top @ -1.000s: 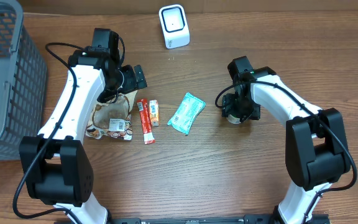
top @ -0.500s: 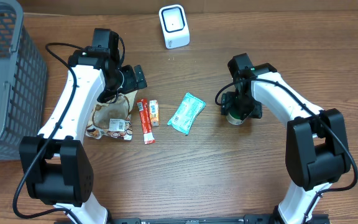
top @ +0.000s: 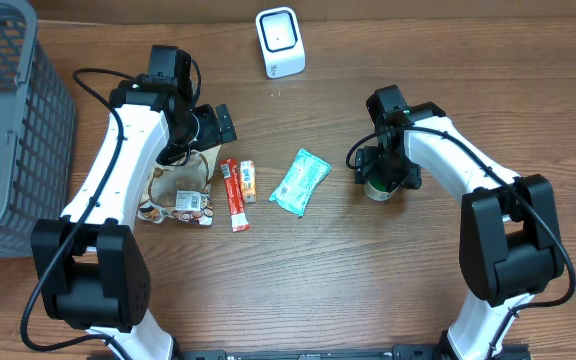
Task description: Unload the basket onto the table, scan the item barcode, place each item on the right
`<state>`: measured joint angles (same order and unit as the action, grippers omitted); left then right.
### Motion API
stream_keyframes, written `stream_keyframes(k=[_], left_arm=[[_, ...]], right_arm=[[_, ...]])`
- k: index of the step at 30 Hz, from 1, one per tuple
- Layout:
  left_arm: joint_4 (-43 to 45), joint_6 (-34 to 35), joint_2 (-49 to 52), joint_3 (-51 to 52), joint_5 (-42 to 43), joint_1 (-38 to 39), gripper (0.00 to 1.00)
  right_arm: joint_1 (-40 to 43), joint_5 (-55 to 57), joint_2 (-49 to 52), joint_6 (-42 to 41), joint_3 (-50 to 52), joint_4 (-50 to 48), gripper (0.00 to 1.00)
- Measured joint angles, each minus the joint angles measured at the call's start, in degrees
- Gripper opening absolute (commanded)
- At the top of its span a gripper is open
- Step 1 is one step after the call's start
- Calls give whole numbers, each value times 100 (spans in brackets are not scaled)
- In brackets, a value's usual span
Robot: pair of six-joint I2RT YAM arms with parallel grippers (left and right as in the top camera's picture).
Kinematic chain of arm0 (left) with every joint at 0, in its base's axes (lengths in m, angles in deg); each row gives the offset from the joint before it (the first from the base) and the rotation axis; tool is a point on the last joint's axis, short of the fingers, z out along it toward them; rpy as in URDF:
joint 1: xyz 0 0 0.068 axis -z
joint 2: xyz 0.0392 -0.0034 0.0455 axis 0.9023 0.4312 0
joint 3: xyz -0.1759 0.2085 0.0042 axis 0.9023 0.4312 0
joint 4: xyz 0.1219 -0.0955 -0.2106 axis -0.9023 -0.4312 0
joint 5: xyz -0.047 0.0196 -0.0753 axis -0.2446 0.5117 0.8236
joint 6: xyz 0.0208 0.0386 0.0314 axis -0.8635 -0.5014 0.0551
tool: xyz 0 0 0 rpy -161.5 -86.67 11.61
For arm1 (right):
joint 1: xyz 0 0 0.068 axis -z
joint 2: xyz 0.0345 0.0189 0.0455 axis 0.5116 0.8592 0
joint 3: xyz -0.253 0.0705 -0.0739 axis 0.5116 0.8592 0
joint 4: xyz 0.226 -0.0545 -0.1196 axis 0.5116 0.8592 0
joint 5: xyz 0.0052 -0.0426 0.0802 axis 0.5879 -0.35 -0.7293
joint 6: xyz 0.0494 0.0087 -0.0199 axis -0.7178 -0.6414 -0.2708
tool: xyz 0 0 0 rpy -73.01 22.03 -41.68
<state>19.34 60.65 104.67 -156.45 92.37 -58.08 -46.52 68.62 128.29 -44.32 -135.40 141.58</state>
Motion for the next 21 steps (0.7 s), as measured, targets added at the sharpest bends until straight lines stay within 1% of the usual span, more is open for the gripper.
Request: stream_keyframes(k=[2, 4, 9, 13, 18, 19, 21], left_arm=[[0, 0, 0, 0, -2, 0, 100], [0, 0, 0, 0, -2, 0, 100], [-2, 0, 0, 0, -2, 0, 100], [-2, -2, 0, 0, 0, 0, 99], [-2, -2, 0, 0, 0, 0, 99], [0, 0, 0, 0, 0, 0, 100], [0, 0, 0, 0, 0, 0, 100]], right_arm=[[0, 2, 0, 0, 22, -2, 78], [0, 0, 0, -2, 28, 0, 75], [2, 0, 0, -2, 28, 17, 73], [2, -2, 0, 0, 28, 39, 68], [0, -2, 0, 0, 28, 66, 70], [0, 0, 0, 0, 28, 70, 74], [0, 0, 0, 0, 28, 72, 77]])
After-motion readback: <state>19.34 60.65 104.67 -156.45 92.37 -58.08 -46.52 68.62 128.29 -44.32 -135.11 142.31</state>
